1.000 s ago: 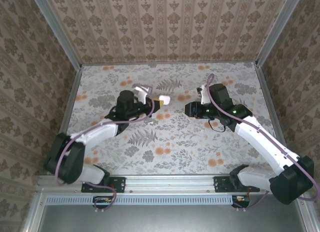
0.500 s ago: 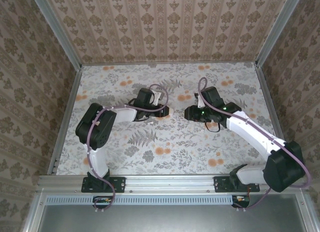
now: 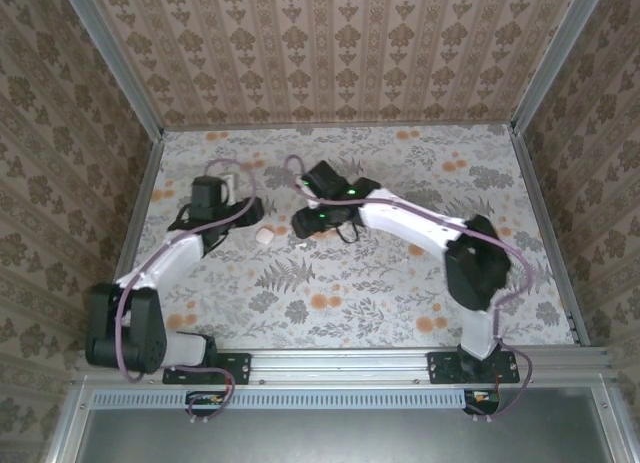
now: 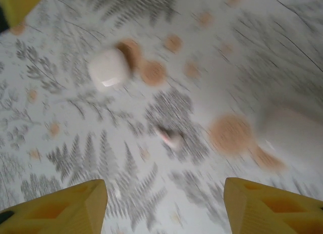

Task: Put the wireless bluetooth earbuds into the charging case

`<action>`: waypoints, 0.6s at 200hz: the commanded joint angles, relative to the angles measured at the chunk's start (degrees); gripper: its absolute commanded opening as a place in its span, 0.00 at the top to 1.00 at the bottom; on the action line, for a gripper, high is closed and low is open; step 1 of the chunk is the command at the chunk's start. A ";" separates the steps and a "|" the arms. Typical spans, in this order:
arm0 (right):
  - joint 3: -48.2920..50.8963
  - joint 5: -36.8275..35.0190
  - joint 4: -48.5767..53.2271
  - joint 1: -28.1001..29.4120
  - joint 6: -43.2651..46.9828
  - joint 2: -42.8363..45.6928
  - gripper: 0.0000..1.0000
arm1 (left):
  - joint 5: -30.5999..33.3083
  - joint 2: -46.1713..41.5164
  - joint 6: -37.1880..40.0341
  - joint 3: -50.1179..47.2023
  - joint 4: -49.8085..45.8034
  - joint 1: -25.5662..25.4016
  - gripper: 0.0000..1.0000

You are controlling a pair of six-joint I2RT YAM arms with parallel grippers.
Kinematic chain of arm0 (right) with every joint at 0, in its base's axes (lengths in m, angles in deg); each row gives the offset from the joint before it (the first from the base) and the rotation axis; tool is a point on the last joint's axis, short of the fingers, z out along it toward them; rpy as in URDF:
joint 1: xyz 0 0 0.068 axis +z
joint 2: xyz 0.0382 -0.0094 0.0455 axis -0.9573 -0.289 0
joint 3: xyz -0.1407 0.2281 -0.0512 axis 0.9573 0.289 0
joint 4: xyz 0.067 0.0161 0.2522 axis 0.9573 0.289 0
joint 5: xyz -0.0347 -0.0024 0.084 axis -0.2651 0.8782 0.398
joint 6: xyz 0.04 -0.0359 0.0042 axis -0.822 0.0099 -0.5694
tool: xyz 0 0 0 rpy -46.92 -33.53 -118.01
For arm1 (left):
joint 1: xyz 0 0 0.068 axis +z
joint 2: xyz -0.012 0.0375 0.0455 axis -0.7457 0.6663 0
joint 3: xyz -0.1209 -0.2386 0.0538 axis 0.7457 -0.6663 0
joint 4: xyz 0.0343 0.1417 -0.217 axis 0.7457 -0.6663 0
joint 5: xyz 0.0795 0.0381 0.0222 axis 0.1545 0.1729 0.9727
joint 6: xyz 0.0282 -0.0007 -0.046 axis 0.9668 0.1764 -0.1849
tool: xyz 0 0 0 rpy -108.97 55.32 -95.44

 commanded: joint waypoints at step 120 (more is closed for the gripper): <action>-51.62 1.19 19.68 5.75 10.71 -42.36 0.21 | -7.42 -12.96 -6.23 -18.85 -2.45 17.42 0.30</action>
